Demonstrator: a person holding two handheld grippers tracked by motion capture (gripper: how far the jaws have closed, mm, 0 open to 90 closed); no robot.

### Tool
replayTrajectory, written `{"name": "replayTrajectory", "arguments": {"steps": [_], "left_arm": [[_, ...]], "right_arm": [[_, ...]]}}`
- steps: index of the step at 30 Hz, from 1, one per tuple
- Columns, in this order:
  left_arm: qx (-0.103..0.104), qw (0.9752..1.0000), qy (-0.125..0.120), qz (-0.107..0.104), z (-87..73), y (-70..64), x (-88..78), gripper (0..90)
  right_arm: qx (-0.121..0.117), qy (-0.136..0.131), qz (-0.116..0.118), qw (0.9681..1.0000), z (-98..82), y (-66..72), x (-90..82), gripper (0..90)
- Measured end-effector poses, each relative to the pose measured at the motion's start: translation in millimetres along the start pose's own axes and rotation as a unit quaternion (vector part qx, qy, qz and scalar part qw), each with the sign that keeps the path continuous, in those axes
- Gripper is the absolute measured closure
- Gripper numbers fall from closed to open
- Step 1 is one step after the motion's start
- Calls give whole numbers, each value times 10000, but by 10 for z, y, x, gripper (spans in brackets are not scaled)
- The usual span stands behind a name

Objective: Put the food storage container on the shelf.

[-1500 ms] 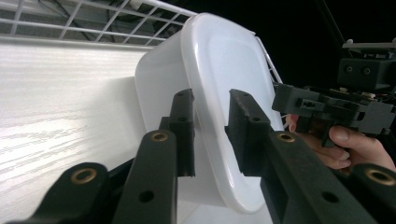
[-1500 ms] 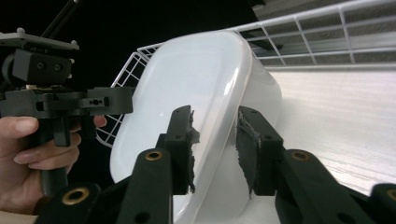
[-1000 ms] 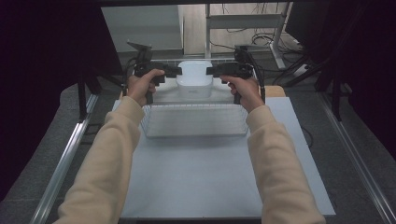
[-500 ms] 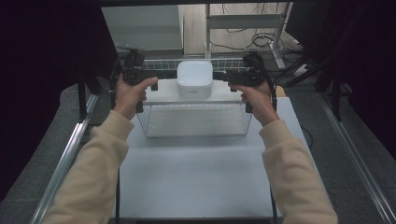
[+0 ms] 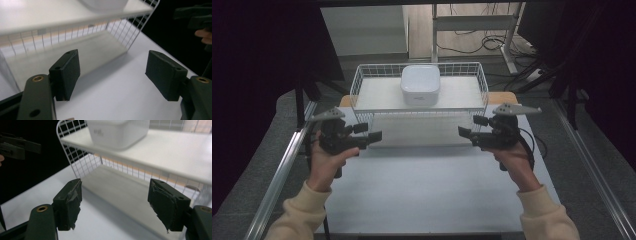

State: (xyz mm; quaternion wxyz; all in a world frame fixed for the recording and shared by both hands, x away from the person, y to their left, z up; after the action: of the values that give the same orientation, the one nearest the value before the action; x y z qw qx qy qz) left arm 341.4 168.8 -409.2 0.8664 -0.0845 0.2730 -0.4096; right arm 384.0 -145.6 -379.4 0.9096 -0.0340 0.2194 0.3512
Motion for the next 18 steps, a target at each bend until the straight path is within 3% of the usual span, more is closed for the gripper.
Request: {"name": "replayTrajectory", "arguments": {"steps": [5, 7, 9, 12, 15, 18], "left_arm": [[16, 9995, 233, 220, -460, 54, 9, 266], [-35, 9990, 355, 255, -657, 80, 27, 261], [-101, 9987, 422, 278, -801, 111, 39, 261], [-216, 9980, 516, 304, -936, 151, 69, 262], [-210, 9976, 525, 397, -962, 182, 95, 262], [-137, 9979, 496, 402, -960, 175, 106, 259]], "right_arm": [[-129, 101, -151, 9998, -463, 28, -94, 269], [-190, 293, -192, 9992, -750, 32, -83, 259], [-201, 404, -229, 9987, -907, 23, -69, 253], [-133, 551, -275, 9980, -1147, -16, -46, 248], [-104, 603, -326, 9976, -1245, -50, -38, 244], [-113, 477, -363, 9981, -1266, -56, -60, 234]]}}
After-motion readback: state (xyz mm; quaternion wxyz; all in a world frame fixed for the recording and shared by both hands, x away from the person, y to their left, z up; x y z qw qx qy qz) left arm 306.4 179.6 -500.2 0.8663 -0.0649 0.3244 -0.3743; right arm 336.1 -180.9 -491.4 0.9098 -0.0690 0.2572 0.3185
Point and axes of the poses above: each handheld gripper's, and its own axes: x roughly forward along the jaws, z roughly out of its top, y roughly to its left, the point moved 8 cm from there along x, roughly forward along the jaws, and after that the axes turned 7 degrees about -z, right-handed, at the moved point
